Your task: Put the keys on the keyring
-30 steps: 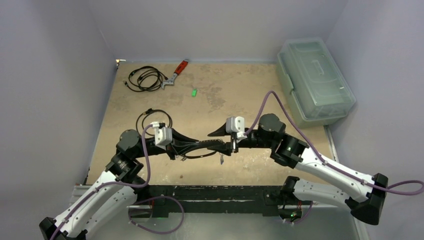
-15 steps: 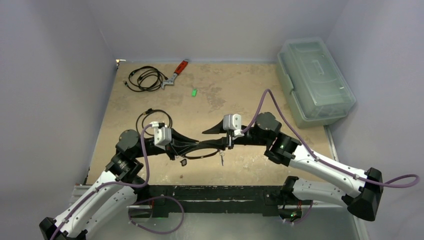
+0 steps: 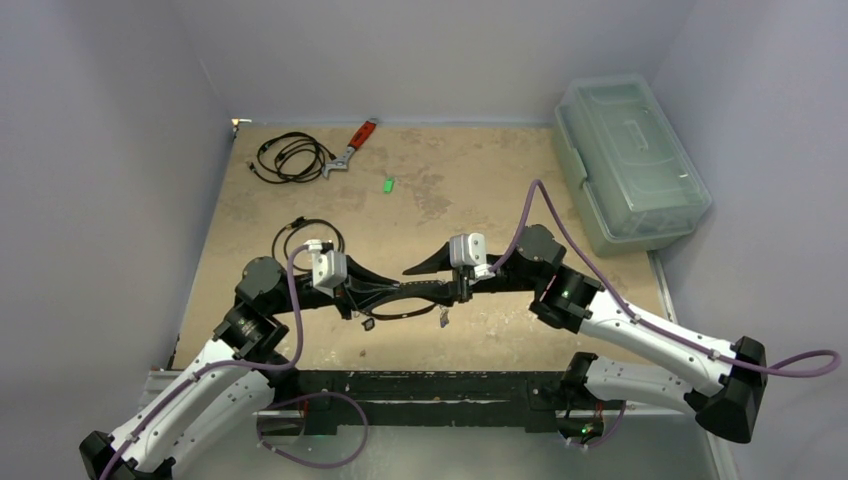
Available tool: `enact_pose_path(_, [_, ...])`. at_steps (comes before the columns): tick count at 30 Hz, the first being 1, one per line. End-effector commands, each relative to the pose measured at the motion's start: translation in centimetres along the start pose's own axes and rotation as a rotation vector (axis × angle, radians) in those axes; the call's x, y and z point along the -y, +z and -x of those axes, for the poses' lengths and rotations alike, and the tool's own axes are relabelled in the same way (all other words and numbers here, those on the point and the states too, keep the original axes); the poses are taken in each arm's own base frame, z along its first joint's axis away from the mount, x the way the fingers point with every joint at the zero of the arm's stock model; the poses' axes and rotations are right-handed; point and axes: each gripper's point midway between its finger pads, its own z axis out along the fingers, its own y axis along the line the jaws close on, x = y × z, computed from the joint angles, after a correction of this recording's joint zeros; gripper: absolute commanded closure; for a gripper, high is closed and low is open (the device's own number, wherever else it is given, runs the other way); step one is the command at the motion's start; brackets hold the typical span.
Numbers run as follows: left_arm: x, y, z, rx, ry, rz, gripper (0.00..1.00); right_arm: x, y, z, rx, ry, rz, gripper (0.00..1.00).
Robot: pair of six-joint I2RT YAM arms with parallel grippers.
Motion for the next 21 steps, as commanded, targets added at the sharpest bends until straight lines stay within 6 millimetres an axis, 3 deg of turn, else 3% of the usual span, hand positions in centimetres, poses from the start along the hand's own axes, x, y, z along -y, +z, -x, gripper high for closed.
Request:
enact_pose_path(1, [-0.1,0.1,1.5,0.045,0.031,0.004,1.00,-0.3,0.3,0.8,0.027,-0.012,0.031,0.61])
enact_pose_path(13, [-0.2,0.2,1.2,0.034,0.015,0.003,1.00,0.3,0.9,-0.5,-0.013,0.003,0.007,0.72])
enact_pose_path(21, [-0.2,0.2,1.1,0.031,0.013,0.004,1.00,0.6,1.0,-0.9,-0.028,0.006,-0.008,0.85])
